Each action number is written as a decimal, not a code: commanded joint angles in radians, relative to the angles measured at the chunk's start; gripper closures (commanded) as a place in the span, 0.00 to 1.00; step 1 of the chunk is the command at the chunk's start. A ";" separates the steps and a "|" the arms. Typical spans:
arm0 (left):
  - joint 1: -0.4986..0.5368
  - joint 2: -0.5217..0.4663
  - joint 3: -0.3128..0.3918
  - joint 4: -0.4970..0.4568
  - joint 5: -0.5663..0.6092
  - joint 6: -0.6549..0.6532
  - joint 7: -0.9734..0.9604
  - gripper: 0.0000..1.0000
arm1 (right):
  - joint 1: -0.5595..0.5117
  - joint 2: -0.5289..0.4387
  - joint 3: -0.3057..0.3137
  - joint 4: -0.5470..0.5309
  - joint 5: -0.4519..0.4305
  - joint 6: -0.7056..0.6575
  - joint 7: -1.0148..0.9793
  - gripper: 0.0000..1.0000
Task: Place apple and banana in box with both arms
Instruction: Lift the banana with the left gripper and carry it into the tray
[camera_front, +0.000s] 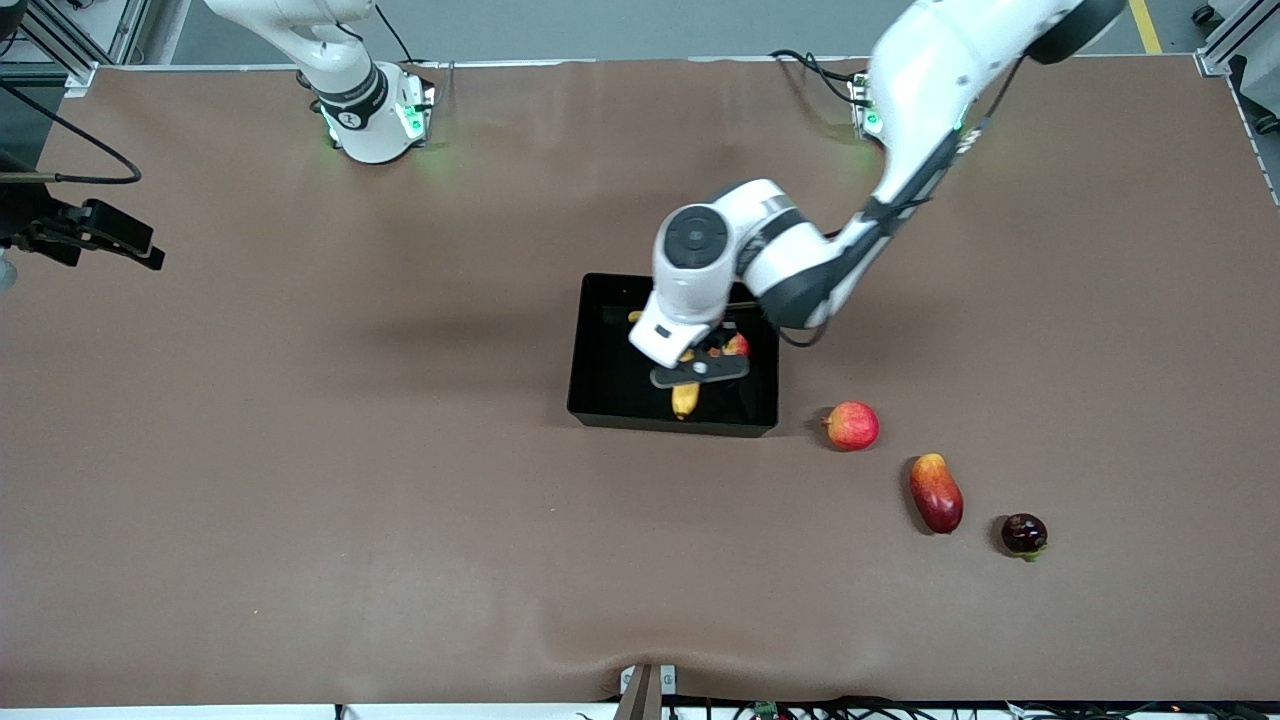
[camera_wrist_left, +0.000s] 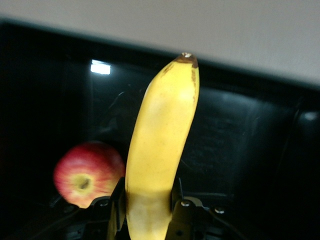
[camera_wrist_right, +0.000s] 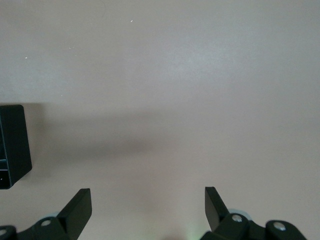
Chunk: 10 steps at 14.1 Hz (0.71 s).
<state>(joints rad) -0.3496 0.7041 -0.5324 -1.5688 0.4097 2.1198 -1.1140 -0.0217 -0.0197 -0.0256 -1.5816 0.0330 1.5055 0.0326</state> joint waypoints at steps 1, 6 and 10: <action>-0.069 0.055 0.054 0.038 0.018 0.023 -0.010 1.00 | -0.015 0.004 0.007 0.015 0.019 -0.008 0.007 0.00; -0.088 0.106 0.071 0.039 0.023 0.114 -0.001 0.27 | -0.015 0.004 0.007 0.015 0.024 -0.008 0.007 0.00; -0.013 0.000 0.081 0.107 0.026 0.027 0.003 0.00 | -0.017 0.003 0.007 0.015 0.024 -0.005 0.006 0.00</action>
<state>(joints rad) -0.4106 0.7887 -0.4569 -1.4938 0.4123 2.2218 -1.1171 -0.0217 -0.0197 -0.0260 -1.5814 0.0380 1.5061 0.0326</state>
